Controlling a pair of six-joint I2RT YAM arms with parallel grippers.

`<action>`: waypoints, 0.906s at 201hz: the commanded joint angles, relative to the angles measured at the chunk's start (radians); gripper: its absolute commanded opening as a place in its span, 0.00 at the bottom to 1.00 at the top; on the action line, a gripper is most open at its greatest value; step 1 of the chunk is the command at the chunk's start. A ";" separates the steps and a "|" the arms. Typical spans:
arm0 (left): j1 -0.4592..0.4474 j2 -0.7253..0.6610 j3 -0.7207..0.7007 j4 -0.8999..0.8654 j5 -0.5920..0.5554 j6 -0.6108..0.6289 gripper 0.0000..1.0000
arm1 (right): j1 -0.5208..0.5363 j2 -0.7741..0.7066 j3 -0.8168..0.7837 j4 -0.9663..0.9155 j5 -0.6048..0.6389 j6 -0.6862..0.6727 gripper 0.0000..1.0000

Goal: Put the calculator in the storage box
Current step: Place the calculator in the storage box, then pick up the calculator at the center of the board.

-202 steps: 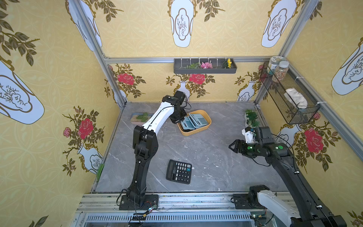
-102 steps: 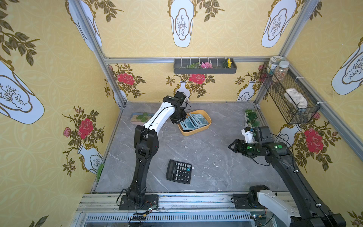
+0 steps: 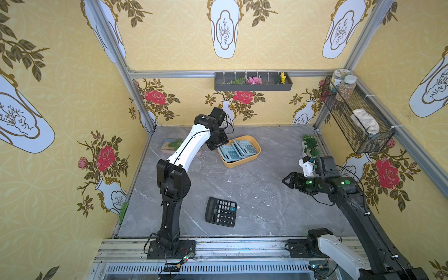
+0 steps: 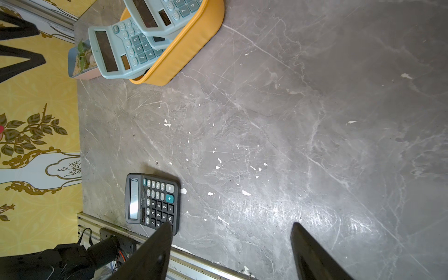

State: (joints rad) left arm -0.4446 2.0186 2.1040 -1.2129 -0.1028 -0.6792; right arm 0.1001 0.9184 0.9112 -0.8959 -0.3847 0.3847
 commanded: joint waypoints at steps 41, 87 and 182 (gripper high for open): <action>-0.003 -0.516 -0.740 0.101 0.068 -0.001 0.60 | 0.004 -0.045 0.019 -0.038 0.007 0.005 0.78; -0.070 -0.822 -1.146 0.230 0.188 -0.069 0.64 | 0.006 -0.060 0.015 -0.048 0.006 0.008 0.78; -0.129 -0.843 -1.380 0.404 0.265 -0.154 0.63 | 0.013 -0.068 -0.001 -0.034 -0.005 0.026 0.78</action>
State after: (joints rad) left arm -0.5709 1.1542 0.7551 -0.8845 0.1276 -0.8070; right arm 0.1116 0.8501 0.9108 -0.9424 -0.3885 0.4145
